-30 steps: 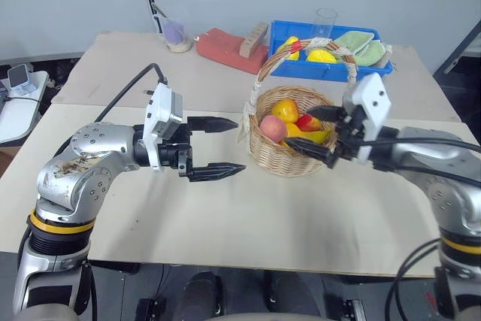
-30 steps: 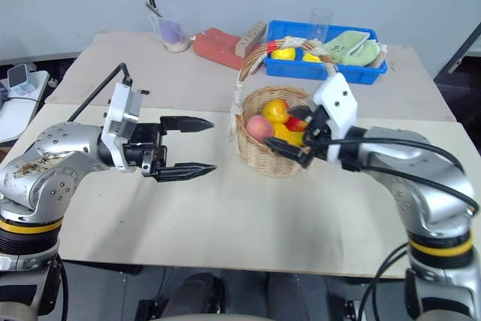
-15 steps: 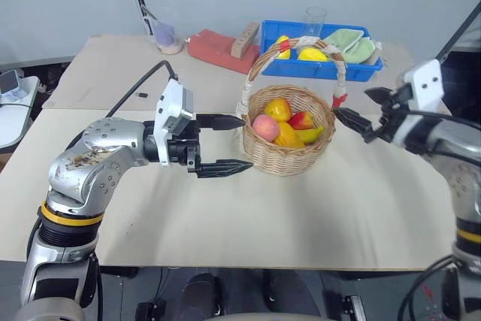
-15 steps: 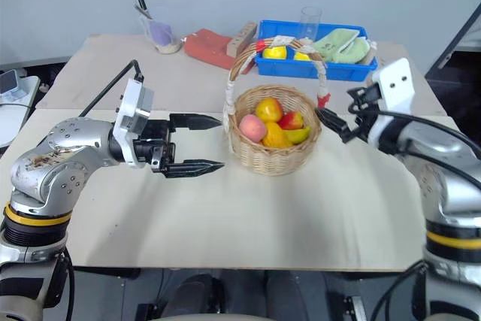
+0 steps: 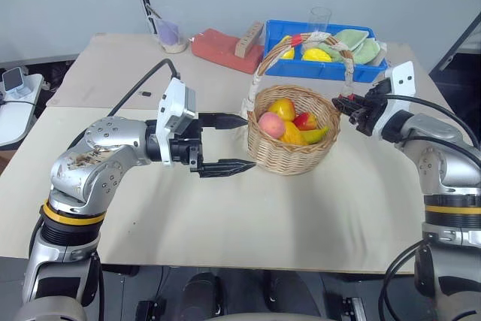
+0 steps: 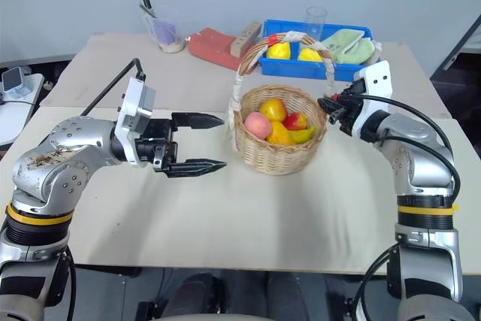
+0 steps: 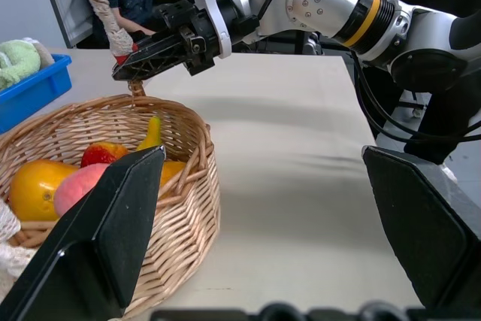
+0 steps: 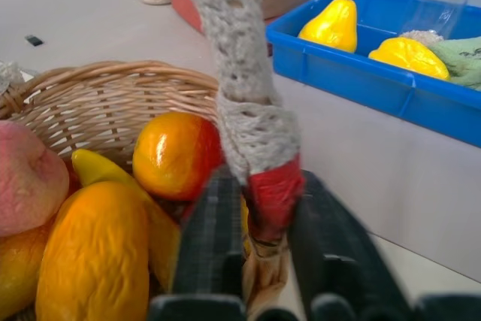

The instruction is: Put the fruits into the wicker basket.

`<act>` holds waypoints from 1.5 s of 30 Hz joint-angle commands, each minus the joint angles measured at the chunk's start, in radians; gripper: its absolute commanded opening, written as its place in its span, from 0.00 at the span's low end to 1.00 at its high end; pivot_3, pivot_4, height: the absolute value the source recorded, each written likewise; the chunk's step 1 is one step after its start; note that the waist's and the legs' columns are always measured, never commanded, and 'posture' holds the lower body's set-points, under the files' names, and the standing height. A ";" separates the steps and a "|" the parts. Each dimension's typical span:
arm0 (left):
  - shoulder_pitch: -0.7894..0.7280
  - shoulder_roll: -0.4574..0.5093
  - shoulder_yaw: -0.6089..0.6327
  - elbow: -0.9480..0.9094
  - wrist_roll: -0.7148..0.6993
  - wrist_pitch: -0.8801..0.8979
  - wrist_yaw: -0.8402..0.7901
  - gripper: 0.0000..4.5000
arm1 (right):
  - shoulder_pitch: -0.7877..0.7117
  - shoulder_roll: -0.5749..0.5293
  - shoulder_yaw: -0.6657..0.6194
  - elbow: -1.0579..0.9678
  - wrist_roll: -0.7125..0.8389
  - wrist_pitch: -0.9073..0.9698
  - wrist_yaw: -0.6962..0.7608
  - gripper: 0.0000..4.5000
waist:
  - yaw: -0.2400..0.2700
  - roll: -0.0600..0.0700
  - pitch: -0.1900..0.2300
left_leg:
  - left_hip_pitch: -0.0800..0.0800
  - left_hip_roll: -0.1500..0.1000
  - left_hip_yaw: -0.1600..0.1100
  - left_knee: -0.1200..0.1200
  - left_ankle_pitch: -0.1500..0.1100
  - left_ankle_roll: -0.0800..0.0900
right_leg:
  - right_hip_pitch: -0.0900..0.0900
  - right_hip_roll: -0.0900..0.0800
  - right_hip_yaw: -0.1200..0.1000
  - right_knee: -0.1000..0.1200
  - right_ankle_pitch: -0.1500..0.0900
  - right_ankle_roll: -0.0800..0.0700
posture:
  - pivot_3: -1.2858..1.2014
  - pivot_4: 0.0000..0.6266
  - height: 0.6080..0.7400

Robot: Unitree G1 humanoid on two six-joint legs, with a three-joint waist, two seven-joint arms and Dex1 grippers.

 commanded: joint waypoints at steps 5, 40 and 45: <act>-0.004 0.011 0.022 -0.012 0.015 -0.023 0.004 1.00 | -0.005 0.003 -0.047 -0.066 -0.005 -0.051 -0.029 0.02 | 0.000 0.000 0.000 | 0.000 0.000 0.000 0.000 0.000 0.000 | 0.000 0.000 0.000 0.000 0.000 0.000 | 0.52 0.24 0.63; 0.100 0.069 0.067 0.052 0.224 -0.120 0.101 1.00 | 0.301 -0.278 -0.301 -0.141 0.001 0.007 0.032 0.99 | 0.002 0.002 0.000 | 0.000 0.000 0.000 -0.002 0.000 0.000 | 0.000 0.000 0.001 -0.001 0.000 0.000 | 0.52 0.24 0.63; 0.216 0.198 0.153 0.058 0.260 -0.140 0.078 1.00 | 0.466 -0.388 -0.356 -0.295 0.067 -0.021 0.249 0.99 | -0.007 0.002 -0.001 | 0.002 0.002 0.001 -0.002 0.000 0.000 | 0.000 0.000 0.002 -0.001 0.000 0.001 | 0.52 0.24 0.63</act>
